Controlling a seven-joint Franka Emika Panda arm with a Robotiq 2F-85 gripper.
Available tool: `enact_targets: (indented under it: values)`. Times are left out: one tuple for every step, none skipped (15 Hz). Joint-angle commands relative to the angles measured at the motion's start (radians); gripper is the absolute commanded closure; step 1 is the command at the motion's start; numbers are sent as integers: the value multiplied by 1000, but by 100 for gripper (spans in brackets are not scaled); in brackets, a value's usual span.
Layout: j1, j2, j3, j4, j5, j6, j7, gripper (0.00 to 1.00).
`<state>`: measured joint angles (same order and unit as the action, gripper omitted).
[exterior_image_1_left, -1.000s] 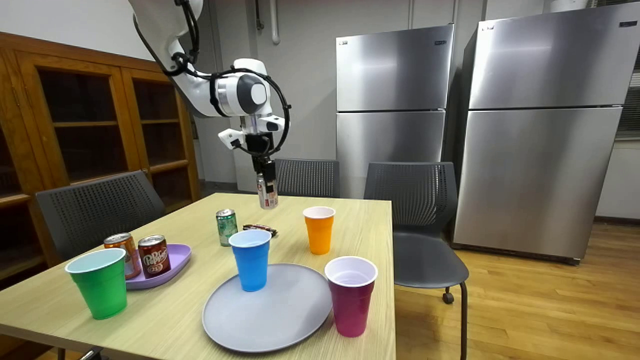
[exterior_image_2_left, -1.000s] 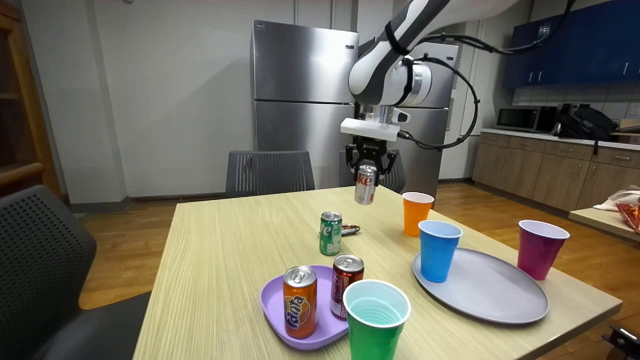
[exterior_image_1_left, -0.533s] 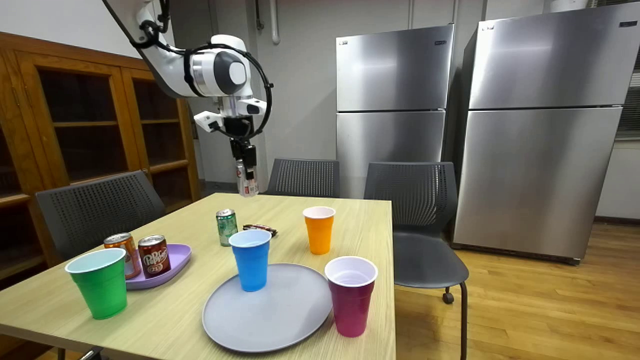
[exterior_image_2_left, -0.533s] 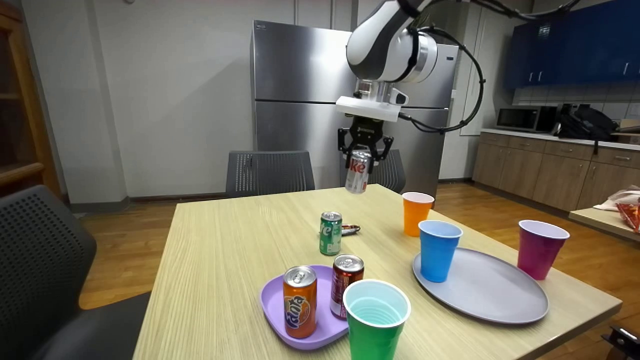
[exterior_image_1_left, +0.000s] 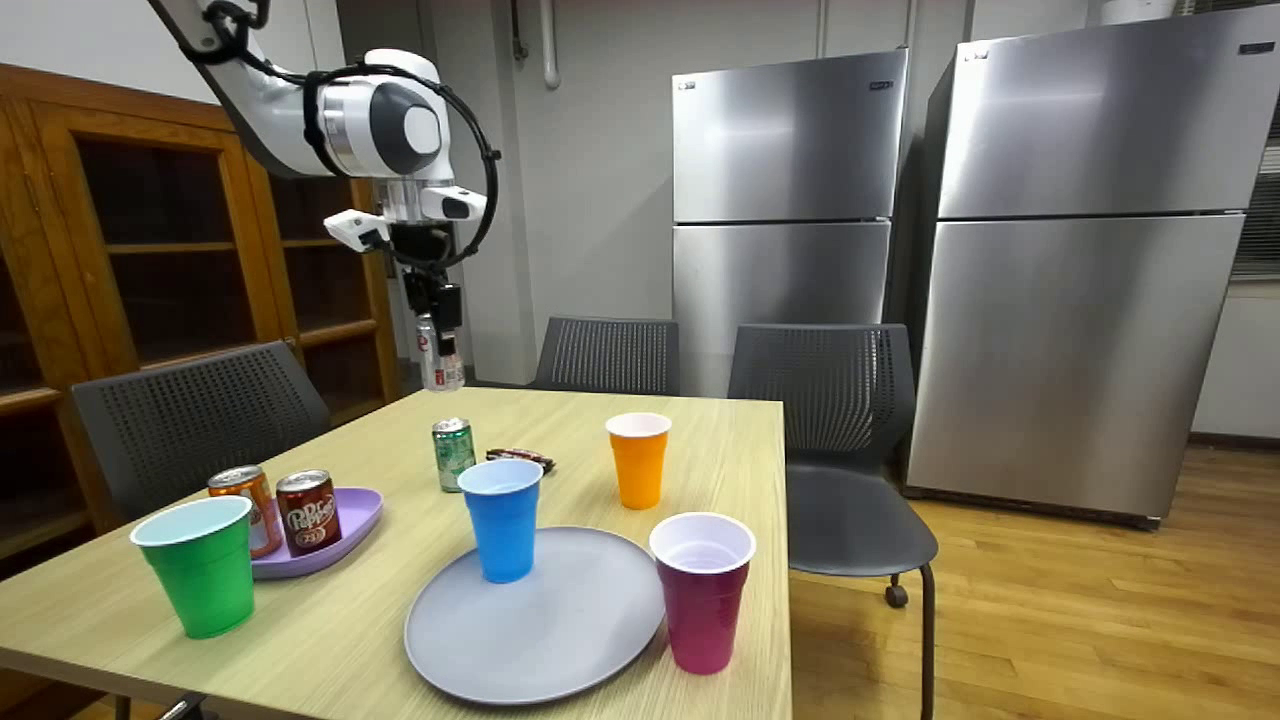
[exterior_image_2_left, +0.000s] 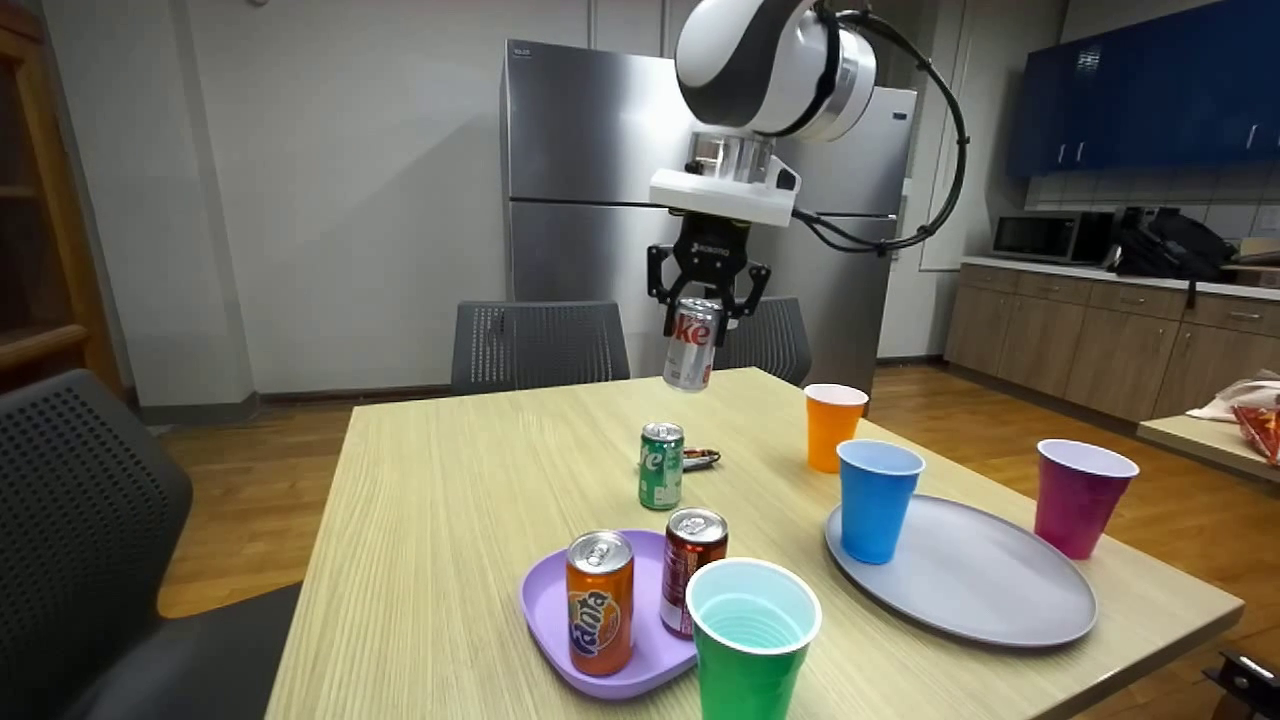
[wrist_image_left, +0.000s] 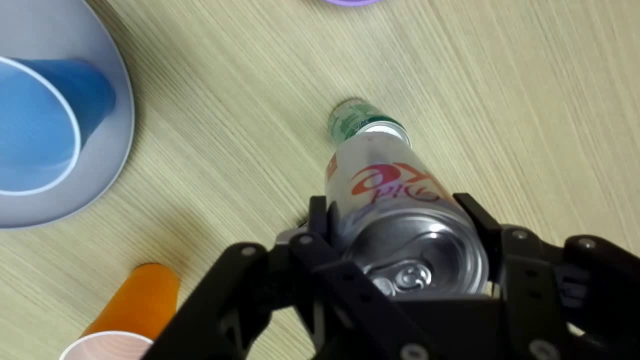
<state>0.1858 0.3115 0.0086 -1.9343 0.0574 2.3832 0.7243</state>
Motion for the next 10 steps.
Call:
enact_targets:
  values:
    - [4, -68, 31, -50, 8, -18, -34, 62]
    - [2, -70, 41, -53, 18, -16, -45, 62]
    - [0, -71, 49, -53, 28, -21, -54, 62]
    - [-2, -70, 55, -52, 35, -25, -61, 62]
    - [-2, -68, 60, -48, 41, -34, -69, 62]
    - [-2, -66, 63, -45, 44, -40, -74, 62]
    - [0, -63, 65, -43, 45, -43, -77, 62]
    - [0, -60, 67, -42, 48, -47, -82, 62]
    - [2, -54, 71, -40, 49, -51, -86, 62]
    - [5, -46, 73, -35, 46, -53, -86, 62]
